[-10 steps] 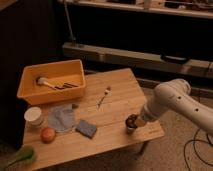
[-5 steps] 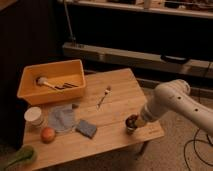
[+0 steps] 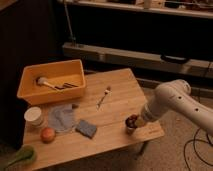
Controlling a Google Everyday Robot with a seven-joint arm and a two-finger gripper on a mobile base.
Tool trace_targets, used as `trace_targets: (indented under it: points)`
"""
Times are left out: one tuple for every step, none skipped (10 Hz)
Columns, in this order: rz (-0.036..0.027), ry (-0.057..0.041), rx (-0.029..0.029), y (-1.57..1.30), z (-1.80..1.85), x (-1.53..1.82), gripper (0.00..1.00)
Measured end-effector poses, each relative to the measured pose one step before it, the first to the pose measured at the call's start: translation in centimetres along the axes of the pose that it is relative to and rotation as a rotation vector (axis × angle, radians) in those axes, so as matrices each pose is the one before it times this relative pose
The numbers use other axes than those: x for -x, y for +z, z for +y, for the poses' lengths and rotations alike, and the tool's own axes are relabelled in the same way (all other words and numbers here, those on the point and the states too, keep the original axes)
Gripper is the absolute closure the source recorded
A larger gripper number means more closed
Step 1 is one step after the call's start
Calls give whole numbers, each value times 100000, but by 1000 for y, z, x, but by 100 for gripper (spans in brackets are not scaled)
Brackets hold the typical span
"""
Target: Place grapes in metal cup
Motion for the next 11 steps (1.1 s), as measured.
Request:
trace_targets:
  points:
    - [17, 11, 2, -5, -41, 51, 21]
    - [2, 55, 117, 53, -23, 61, 20]
    - [-29, -55, 122, 26, -6, 112, 20]
    - [72, -15, 252, 100, 18, 19, 20]
    - [-68, 45, 94, 28, -17, 85, 20]
    - [-41, 65, -48, -15, -35, 45, 20]
    - [-44, 46, -100, -44, -23, 42, 20]
    - [-185, -211, -488, -159, -10, 135, 20]
    - [-190, -56, -498, -65, -19, 46, 20]
    - [-15, 50, -28, -5, -14, -22, 20]
    - [17, -6, 17, 14, 6, -5, 20]
